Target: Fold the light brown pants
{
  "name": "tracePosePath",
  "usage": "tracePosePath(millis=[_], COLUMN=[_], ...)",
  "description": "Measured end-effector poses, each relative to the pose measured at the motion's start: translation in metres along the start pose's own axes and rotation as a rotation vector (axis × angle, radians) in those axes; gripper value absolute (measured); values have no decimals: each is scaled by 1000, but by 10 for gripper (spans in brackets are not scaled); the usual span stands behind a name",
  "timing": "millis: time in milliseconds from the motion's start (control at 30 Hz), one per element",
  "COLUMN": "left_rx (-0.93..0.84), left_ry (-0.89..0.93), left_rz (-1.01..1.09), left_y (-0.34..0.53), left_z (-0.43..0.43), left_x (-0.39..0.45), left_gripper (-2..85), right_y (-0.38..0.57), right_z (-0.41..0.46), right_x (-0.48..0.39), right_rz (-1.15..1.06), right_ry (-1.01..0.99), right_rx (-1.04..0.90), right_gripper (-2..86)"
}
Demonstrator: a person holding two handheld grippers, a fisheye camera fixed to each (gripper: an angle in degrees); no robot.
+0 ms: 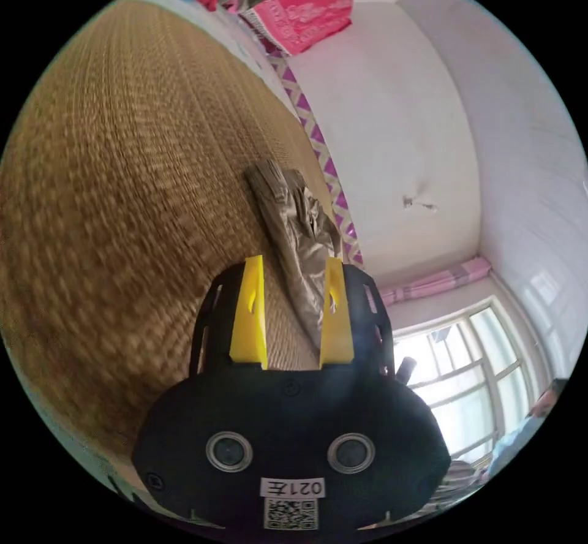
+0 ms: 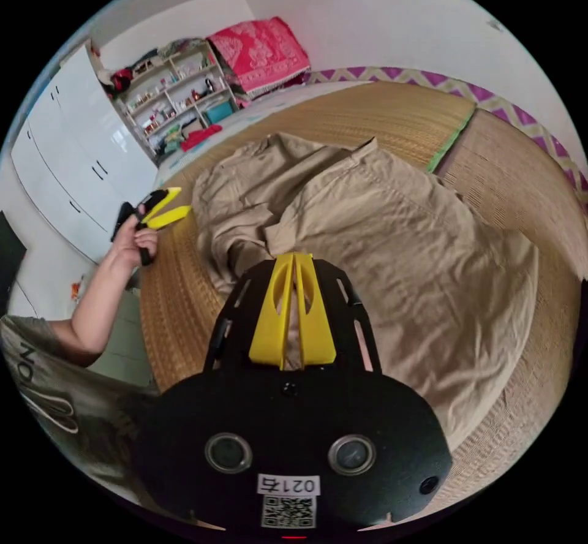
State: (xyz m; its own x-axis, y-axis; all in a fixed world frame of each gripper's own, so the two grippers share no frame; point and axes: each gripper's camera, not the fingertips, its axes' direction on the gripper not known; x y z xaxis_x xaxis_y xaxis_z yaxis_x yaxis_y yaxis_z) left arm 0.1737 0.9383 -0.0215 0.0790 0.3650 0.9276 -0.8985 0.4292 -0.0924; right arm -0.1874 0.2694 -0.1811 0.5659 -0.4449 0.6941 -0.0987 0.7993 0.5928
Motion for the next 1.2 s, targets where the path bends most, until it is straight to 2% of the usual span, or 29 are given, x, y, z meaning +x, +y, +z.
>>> tracePosePath(millis=[233, 333, 400, 433, 500, 567, 600, 667, 700, 767, 800, 867, 900, 967, 1000, 1067, 1100, 1200], left_rx=[-13, -6, 12, 25, 37, 50, 52, 50, 44, 17, 7, -70, -101, -266, -312, -577, -624, -514], left_ry=[-101, -178, -91, -24, -39, -43, -45, -76, -92, -162, -178, -218, -225, -293, -323, -513, -548, -542], left_rz=[-28, -43, -64, -46, 86, 324, 390, 671, 746, 1027, 1091, 1309, 1358, 1561, 1608, 1751, 1762, 1753], left_y=[-34, -27, -17, -9, 7, 50, 66, 150, 176, 296, 328, 461, 495, 634, 667, 784, 804, 850], left_z=[59, 82, 85, 84, 81, 85, 88, 116, 127, 184, 201, 278, 300, 393, 417, 518, 536, 541], left_x=[39, 58, 66, 84, 146, 266, 300, 436, 469, 583, 605, 670, 679, 687, 681, 623, 605, 591], left_gripper=[120, 70, 29, 8, -1, -6, -7, -8, -8, -7, -7, -6, -6, -4, -4, -5, -5, -7], right_y=[133, 194, 238, 248, 289, 318, 335, 357, 371, 391, 405, 427, 442, 464, 479, 499, 512, 539], right_z=[-99, -128, -151, -158, -188, -206, -215, -222, -225, -227, -229, -231, -232, -232, -231, -228, -226, -225], right_x=[38, 58, 76, 81, 100, 113, 120, 130, 135, 144, 149, 157, 161, 168, 171, 177, 180, 185], right_rz=[87, 177, 256, 276, 355, 405, 429, 447, 456, 473, 484, 503, 516, 540, 556, 574, 584, 592], right_ry=[-65, -101, -116, -118, -117, -116, -118, -117, -112, -111, -116, -134, -147, -163, -174, -199, -216, -231], right_rx=[30, 31, 46, 54, 112, 154, 171, 179, 177, 181, 189, 210, 226, 246, 257, 260, 261, 271], right_gripper=[-6, -6, -6, -6, -6, -6, -6, -6, -6, -6, -5, -6, -6, -6, -6, -6, -6, -7])
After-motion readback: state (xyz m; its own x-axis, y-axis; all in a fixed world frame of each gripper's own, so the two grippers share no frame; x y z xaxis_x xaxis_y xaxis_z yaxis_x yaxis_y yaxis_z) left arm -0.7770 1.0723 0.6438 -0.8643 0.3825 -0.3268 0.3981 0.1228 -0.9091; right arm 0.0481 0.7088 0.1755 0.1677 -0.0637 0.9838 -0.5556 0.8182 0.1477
